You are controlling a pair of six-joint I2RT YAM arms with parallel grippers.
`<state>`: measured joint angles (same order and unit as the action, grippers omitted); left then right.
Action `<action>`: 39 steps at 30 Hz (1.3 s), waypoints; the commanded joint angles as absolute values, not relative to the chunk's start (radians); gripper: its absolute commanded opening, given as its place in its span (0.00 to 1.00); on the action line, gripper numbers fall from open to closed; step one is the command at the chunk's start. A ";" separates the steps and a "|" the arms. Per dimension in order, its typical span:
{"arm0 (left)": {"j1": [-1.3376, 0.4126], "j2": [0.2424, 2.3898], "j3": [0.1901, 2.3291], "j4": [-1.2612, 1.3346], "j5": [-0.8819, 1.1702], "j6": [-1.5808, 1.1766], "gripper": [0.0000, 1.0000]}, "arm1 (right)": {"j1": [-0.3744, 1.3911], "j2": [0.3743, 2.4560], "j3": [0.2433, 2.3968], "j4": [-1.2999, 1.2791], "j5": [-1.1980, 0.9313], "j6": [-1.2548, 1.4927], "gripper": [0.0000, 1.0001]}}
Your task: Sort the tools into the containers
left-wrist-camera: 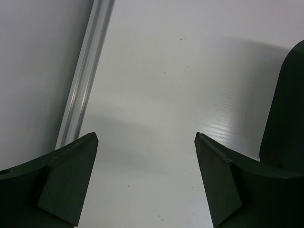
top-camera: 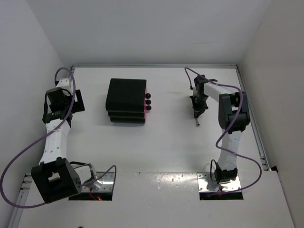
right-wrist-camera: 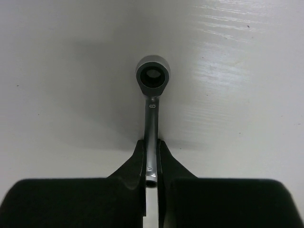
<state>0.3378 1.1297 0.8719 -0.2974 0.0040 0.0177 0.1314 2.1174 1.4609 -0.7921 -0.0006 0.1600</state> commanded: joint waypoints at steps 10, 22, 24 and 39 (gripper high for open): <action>0.350 1.206 0.887 -0.264 0.017 0.020 0.90 | 0.146 1.829 1.647 -0.810 -0.420 0.091 0.00; 0.301 1.374 0.911 -0.282 0.150 0.083 0.88 | 0.354 1.960 2.072 -0.680 -0.661 0.236 0.00; 0.288 1.374 0.902 -0.282 0.150 0.083 0.88 | 0.411 2.020 2.135 -0.670 -0.647 0.236 0.00; 0.236 1.448 0.911 -0.264 0.141 0.112 0.88 | 0.638 2.232 2.375 -0.696 -0.345 0.054 0.00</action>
<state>0.2493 1.4433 0.8978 -0.3042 0.1371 0.1081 0.6273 2.2417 2.3253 -0.7197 -0.4232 0.1303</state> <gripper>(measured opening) 0.884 0.036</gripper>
